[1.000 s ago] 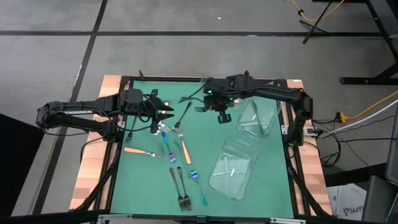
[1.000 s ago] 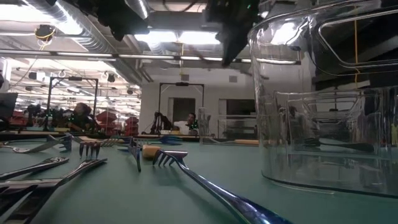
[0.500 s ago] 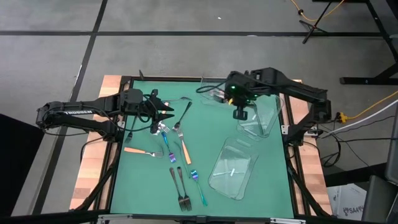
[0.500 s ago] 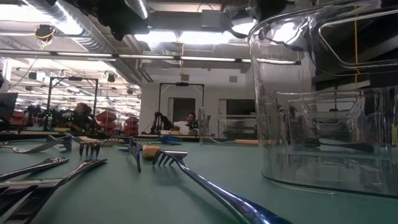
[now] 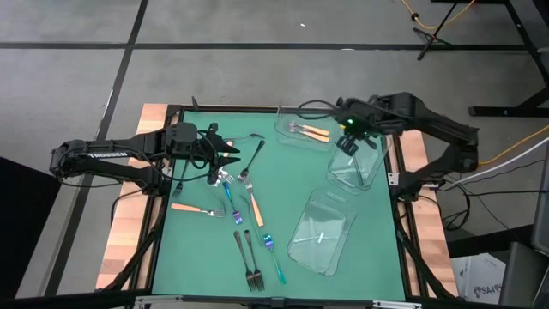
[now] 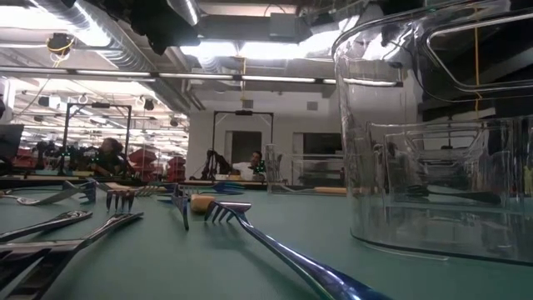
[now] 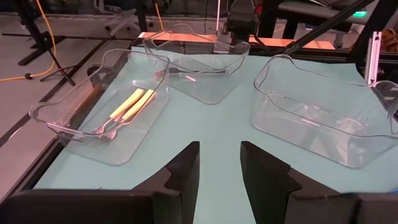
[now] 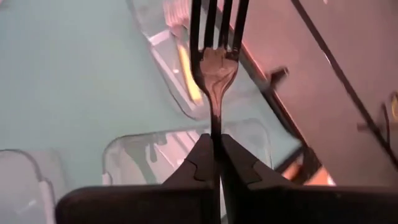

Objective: Sort silverware by color (type)
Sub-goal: Put the black fork into the center transparent bin

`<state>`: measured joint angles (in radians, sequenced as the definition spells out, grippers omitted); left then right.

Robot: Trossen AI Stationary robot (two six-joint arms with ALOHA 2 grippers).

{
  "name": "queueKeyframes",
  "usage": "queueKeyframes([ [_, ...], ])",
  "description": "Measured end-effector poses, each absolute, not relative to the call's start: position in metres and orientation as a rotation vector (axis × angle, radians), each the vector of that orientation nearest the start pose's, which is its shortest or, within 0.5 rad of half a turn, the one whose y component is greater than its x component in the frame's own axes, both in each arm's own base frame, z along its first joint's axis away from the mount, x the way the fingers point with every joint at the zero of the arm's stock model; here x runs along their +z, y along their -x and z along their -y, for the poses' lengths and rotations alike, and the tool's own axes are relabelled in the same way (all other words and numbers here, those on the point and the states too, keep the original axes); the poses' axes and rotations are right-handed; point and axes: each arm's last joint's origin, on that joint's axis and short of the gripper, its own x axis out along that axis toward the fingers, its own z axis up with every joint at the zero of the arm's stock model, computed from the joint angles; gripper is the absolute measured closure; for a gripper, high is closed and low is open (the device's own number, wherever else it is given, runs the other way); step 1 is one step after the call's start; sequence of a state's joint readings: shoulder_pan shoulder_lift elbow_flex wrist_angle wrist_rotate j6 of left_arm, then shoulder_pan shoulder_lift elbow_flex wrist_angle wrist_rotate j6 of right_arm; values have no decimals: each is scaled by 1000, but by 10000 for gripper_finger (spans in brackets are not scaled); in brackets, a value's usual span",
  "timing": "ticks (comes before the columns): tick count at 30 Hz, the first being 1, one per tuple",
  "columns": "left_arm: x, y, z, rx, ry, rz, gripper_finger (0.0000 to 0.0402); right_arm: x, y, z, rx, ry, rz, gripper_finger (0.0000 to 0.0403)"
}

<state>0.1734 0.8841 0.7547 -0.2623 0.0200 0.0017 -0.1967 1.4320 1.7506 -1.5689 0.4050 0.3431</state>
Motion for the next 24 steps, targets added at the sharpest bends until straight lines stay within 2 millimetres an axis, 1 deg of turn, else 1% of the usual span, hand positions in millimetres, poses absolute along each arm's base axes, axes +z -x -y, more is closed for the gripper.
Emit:
queueKeyframes([
  [5, 299, -190, -33, 151, 35, -390, 292, 381, -198, 52, -846, -220, -1168, 403],
  [9, 299, -190, -33, 152, 35, -390, 292, 354, -191, 51, -872, -269, -1142, 403],
  [12, 299, -190, -33, 152, 35, -390, 292, 336, -187, 51, -895, -315, -1125, 403],
  [15, 299, -190, -33, 152, 35, -390, 292, 319, -185, 56, -933, -374, -1118, 403],
  [19, 299, -190, -33, 152, 35, -390, 292, 296, -186, 69, -974, -467, -1110, 403],
  [24, 299, -190, -33, 152, 35, -390, 292, 267, -188, 81, -947, -612, -1083, 403],
])
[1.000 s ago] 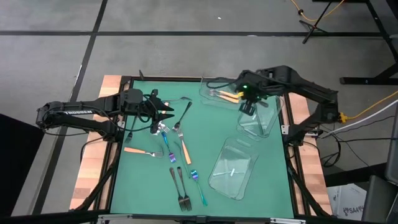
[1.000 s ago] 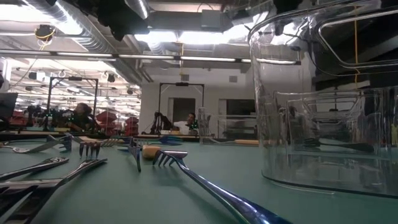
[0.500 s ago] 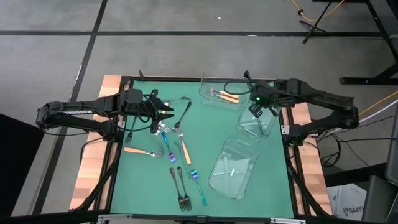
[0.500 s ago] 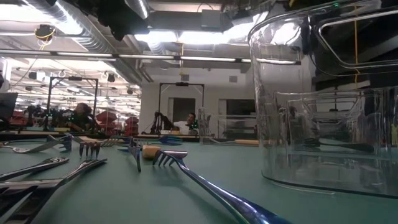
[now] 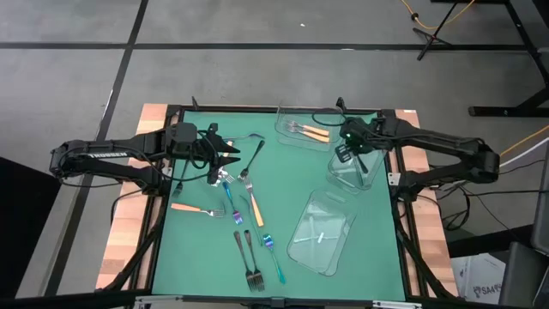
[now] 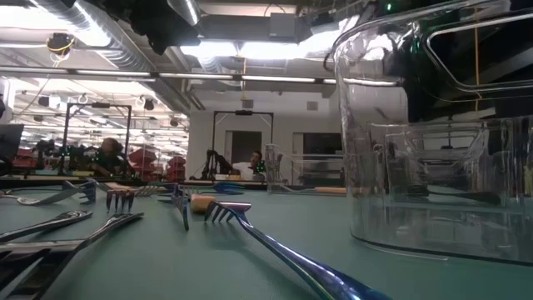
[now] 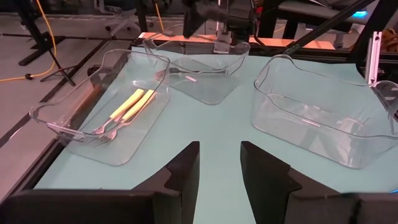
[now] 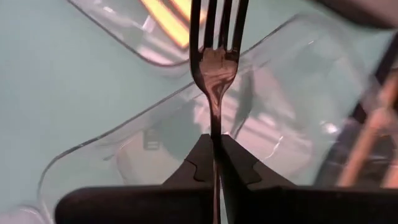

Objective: Sort silverware by color (type)
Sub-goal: Put the black fork into the center transparent bin

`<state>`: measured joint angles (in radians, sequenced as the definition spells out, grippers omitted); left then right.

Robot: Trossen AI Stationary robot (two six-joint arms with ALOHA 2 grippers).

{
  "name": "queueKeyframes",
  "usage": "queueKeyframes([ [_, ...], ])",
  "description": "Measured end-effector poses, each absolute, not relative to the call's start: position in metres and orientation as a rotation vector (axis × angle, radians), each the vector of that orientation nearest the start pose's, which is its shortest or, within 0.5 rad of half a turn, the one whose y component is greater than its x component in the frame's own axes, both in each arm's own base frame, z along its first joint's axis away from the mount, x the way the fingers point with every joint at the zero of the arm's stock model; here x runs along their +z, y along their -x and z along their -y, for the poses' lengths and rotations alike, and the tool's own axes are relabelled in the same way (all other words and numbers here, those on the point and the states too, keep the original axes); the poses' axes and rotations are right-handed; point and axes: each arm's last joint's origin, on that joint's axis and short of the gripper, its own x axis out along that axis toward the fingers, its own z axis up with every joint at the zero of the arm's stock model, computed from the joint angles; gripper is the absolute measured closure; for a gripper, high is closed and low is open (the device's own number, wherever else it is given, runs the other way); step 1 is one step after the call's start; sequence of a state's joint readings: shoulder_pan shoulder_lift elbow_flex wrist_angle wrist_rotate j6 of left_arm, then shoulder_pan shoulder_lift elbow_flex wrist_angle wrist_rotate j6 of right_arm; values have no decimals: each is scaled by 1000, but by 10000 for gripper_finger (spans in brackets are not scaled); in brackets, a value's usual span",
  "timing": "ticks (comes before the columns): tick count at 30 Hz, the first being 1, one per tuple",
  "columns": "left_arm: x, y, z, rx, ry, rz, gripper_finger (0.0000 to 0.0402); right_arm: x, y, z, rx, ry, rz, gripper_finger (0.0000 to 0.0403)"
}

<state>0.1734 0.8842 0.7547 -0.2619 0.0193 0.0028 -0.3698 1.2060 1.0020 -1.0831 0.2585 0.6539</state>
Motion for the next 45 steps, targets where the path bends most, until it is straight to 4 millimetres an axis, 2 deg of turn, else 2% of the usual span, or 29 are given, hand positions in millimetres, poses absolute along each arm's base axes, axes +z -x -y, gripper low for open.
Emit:
queueKeyframes([
  [6, 299, -190, -33, 152, 35, -390, 292, 244, -183, 82, -996, -710, -1099, 403],
  [11, 299, -190, -33, 152, 35, -390, 292, 231, -179, 81, -1054, -726, -1105, 403],
  [24, 299, -190, -33, 151, 35, -390, 292, 196, -176, 79, -1074, -768, -1055, 403],
  [36, 299, -190, -33, 152, 35, -390, 292, 184, -170, 77, -1086, -762, -1094, 399],
  [45, 299, -190, -33, 151, 35, -390, 292, 184, -169, 77, -1087, -761, -1098, 352],
])
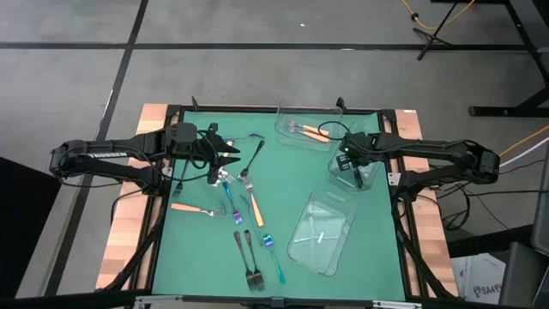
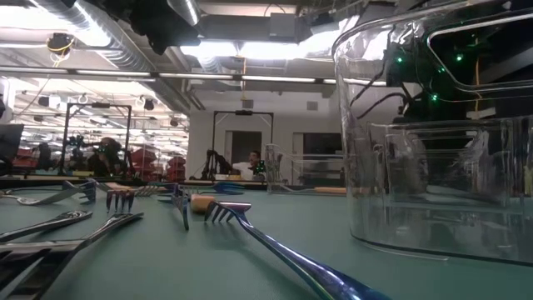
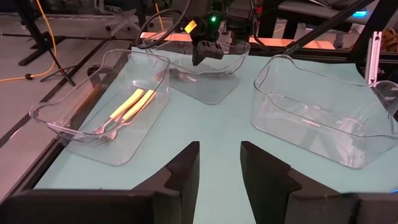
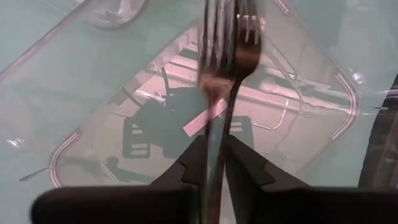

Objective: Sort silverware by color (type)
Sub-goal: Put the black fork into the center transparent bin, then put the blue fork into the bottom transparent bin

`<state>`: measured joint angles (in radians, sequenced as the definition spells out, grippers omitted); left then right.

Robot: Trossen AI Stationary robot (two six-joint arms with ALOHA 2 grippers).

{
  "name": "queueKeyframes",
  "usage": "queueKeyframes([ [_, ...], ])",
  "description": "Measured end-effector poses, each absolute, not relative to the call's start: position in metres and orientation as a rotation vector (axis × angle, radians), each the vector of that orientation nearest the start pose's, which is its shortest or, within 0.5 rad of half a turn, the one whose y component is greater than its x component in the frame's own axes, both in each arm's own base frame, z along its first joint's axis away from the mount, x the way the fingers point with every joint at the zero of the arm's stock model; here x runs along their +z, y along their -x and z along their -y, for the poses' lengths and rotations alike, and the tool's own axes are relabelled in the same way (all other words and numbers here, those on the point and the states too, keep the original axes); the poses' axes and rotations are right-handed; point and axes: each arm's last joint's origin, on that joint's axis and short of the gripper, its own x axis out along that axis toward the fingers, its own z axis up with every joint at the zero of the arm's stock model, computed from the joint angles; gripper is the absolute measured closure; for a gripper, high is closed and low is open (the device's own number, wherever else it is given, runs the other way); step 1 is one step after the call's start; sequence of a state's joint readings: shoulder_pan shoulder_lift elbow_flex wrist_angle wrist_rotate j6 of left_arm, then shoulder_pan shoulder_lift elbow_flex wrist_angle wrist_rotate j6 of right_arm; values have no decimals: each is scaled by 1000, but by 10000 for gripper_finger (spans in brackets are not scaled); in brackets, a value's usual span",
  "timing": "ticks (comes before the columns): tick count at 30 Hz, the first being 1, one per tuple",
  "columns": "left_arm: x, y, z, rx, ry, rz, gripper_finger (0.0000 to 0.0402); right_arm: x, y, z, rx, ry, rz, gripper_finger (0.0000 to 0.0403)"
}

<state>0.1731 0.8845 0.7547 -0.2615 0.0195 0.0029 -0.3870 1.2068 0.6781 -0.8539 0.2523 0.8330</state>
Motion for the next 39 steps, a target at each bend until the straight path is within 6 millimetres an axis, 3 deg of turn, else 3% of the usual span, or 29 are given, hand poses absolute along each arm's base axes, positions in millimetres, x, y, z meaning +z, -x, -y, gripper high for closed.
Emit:
queueKeyframes([
  [6, 299, -190, -33, 152, 35, -390, 292, 184, -169, 77, -1087, -760, -1099, 327],
  [17, 290, -199, -32, 66, 34, -434, 292, 184, -169, 77, -1086, -760, -1098, 324],
  [29, 232, -227, -27, -76, 111, -823, 292, 184, -169, 77, -1086, -759, -1099, 324],
  [39, 196, -243, 6, -323, -44, -1001, 292, 184, -169, 77, -1084, -758, -1100, 324],
])
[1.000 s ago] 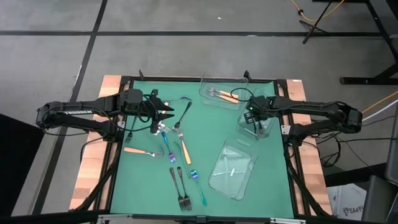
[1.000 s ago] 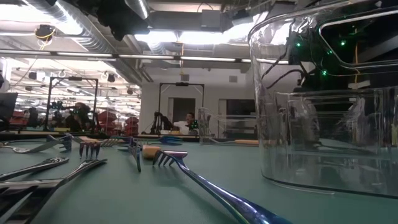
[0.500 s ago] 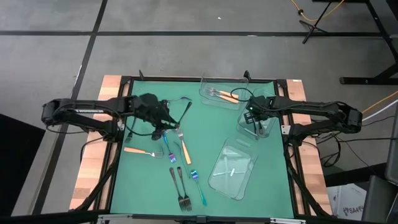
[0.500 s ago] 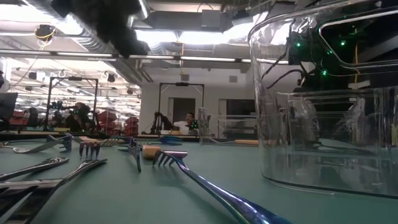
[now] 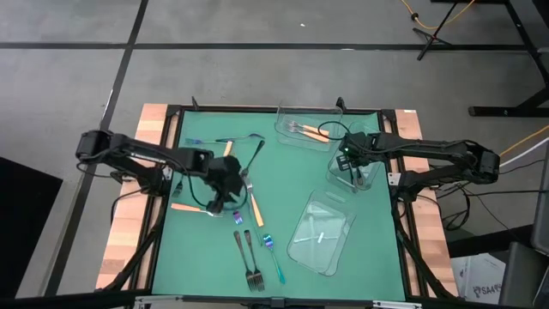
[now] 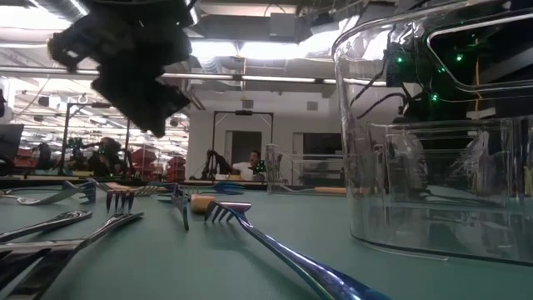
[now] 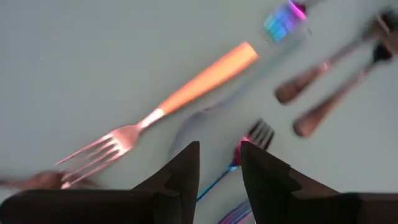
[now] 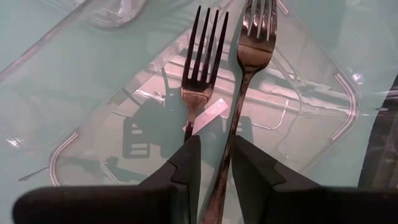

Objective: Sort silverware by color (type)
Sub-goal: Put the blue fork into the bottom transparent bin

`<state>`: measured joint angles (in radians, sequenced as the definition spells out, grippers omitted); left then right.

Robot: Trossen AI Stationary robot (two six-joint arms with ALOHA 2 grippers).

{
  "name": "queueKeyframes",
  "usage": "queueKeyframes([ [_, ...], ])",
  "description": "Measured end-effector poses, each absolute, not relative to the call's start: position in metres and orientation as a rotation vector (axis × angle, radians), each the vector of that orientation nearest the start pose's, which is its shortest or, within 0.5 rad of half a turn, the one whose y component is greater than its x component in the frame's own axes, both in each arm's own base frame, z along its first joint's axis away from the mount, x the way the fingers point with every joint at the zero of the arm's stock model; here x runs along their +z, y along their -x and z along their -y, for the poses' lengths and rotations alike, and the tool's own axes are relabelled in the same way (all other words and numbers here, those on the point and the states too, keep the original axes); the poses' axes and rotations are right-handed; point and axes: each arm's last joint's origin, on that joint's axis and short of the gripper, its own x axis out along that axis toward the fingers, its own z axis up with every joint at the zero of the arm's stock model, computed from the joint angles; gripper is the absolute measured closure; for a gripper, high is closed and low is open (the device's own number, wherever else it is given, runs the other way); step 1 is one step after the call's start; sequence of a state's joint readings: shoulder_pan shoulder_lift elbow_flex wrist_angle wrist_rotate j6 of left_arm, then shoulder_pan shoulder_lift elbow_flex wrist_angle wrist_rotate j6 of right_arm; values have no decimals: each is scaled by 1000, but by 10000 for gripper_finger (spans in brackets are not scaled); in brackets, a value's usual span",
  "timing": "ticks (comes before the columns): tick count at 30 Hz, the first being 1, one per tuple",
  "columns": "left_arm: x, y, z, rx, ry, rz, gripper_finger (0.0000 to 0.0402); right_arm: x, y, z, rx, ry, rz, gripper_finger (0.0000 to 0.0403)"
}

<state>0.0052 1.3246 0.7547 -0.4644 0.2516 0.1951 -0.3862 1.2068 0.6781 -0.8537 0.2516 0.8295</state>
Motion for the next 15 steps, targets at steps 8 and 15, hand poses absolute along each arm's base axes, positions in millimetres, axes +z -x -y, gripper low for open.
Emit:
queueKeyframes([
  [8, 175, -249, 25, -328, -232, -1097, 292, 184, -169, 77, -1082, -759, -1101, 324],
  [15, 157, -251, 30, -387, -289, -1182, 292, 184, -169, 76, -1074, -766, -1105, 324],
])
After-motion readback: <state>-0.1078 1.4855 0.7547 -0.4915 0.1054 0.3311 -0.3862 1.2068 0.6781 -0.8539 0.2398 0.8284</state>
